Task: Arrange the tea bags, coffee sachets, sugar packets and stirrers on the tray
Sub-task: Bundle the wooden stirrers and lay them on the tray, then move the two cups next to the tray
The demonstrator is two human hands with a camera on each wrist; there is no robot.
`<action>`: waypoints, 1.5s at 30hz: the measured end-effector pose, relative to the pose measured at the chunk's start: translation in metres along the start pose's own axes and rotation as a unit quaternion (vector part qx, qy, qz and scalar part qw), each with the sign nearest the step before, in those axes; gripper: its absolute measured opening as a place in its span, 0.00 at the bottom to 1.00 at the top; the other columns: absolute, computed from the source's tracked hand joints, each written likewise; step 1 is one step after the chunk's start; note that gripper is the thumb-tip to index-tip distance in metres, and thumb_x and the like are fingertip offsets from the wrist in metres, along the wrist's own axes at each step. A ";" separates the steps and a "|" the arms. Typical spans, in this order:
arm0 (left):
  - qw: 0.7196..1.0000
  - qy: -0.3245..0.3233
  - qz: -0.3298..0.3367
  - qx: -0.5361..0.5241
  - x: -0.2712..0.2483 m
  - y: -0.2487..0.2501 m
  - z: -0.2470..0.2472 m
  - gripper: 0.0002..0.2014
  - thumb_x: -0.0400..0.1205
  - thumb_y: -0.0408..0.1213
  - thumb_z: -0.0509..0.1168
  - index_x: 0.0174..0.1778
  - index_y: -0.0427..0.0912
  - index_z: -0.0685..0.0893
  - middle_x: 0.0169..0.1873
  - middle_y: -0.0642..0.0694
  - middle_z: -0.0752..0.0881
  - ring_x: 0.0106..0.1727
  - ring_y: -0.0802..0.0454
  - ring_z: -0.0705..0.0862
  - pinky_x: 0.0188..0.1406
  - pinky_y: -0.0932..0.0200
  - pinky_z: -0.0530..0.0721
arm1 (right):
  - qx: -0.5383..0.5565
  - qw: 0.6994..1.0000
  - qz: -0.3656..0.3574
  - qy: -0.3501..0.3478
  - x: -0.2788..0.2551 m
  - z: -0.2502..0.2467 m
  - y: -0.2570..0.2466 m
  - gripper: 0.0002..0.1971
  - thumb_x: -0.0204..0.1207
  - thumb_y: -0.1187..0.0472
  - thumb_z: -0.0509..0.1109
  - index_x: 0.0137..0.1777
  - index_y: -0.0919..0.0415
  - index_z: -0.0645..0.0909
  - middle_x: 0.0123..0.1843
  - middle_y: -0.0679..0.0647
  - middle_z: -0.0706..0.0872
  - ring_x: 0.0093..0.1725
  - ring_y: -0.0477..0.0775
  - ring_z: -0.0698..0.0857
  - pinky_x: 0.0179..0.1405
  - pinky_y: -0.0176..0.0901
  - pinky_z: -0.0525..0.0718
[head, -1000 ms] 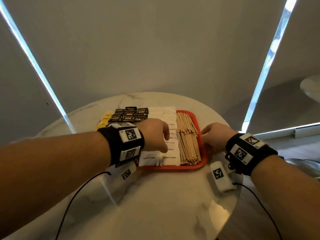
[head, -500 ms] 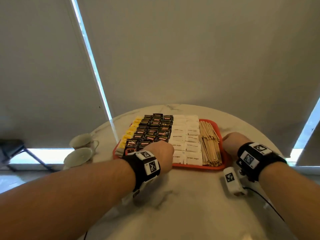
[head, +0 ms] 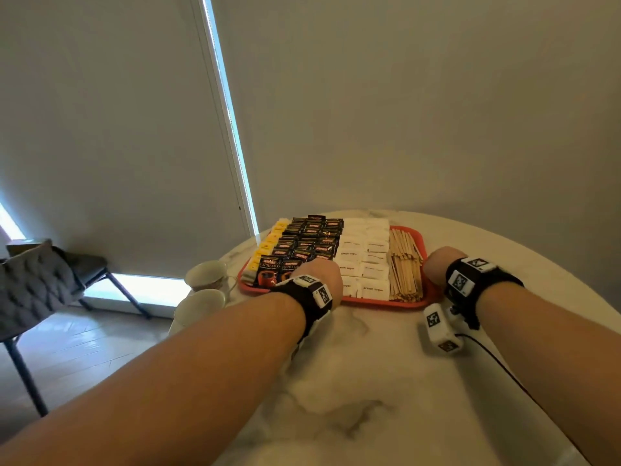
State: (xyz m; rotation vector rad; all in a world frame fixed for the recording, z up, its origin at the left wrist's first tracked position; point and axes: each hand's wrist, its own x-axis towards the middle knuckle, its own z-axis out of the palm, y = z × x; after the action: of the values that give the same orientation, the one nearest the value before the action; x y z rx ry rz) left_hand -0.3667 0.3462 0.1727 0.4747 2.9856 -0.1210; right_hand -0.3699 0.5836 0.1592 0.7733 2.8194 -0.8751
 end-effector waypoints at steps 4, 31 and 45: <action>1.000 -0.010 -0.006 0.009 0.012 -0.008 -0.001 0.12 0.87 0.34 0.65 0.64 0.38 0.86 0.61 0.39 0.88 0.62 0.40 0.87 0.56 0.48 0.86 | -0.045 0.999 -0.022 0.006 0.000 0.000 -0.016 0.16 0.87 0.61 0.66 0.72 0.64 0.82 0.68 0.60 0.86 0.67 0.59 0.86 0.59 0.40 0.84; 0.894 0.165 -0.033 -0.415 -0.067 -0.095 -0.050 0.07 0.84 0.37 0.72 0.40 0.47 0.89 0.39 0.48 0.91 0.40 0.51 0.91 0.41 0.57 0.91 | 0.067 0.983 -0.172 0.016 -0.053 0.016 -0.109 0.12 0.86 0.61 0.67 0.65 0.59 0.87 0.64 0.56 0.88 0.60 0.57 0.86 0.64 0.56 0.87; 0.908 0.084 -0.182 -0.369 -0.168 -0.208 0.015 0.30 0.67 0.70 0.79 0.33 0.46 0.78 0.24 0.50 0.83 0.26 0.55 0.81 0.30 0.59 0.78 | 0.126 0.940 -0.271 -0.165 -0.147 0.121 -0.227 0.07 0.82 0.66 0.71 0.58 0.64 0.85 0.36 0.49 0.84 0.24 0.40 0.83 0.17 0.28 0.76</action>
State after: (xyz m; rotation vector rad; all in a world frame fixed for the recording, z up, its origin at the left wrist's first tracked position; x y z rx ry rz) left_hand -0.2715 0.0960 0.1914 -0.1699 2.9227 1.0226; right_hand -0.3620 0.2914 0.2063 -0.1605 2.6632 -1.3098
